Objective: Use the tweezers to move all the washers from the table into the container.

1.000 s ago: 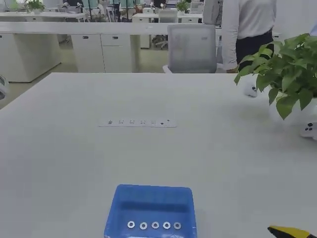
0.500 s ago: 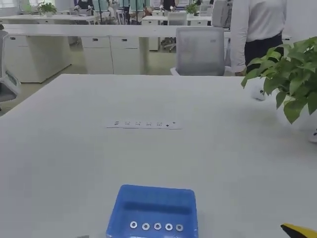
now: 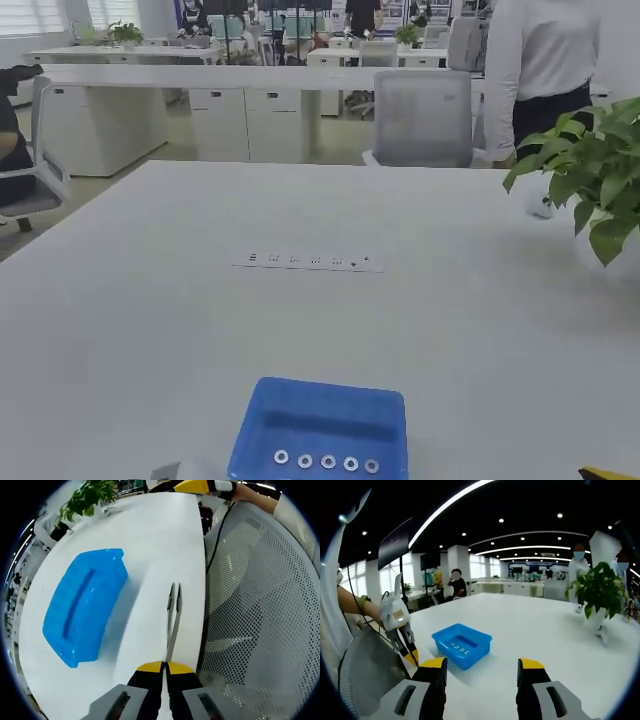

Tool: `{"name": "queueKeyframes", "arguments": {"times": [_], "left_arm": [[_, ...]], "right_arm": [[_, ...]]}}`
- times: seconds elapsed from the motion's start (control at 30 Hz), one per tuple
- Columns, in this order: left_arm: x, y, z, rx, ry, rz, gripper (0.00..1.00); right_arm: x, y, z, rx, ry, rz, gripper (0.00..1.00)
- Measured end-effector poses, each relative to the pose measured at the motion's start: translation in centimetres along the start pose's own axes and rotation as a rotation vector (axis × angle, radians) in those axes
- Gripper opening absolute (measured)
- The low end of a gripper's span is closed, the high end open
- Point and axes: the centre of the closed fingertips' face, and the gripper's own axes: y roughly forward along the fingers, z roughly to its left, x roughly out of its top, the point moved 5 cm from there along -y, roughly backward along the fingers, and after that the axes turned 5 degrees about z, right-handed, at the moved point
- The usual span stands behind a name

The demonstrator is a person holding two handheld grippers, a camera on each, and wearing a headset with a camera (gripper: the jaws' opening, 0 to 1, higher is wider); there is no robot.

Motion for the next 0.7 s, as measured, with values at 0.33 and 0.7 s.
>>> {"name": "queueKeyframes", "arguments": {"times": [0.33, 0.7], "left_arm": [[-0.3, -0.1, -0.1, -0.008, -0.038, -0.053, 0.0], [-1.4, -2.3, -0.1, 0.066, -0.233, -0.218, 0.17]], "right_arm": [[0.1, -0.3, -0.3, -0.025, -0.002, -0.012, 0.54], [0.1, -0.4, -0.7, -0.048, -0.002, -0.013, 0.55]]}}
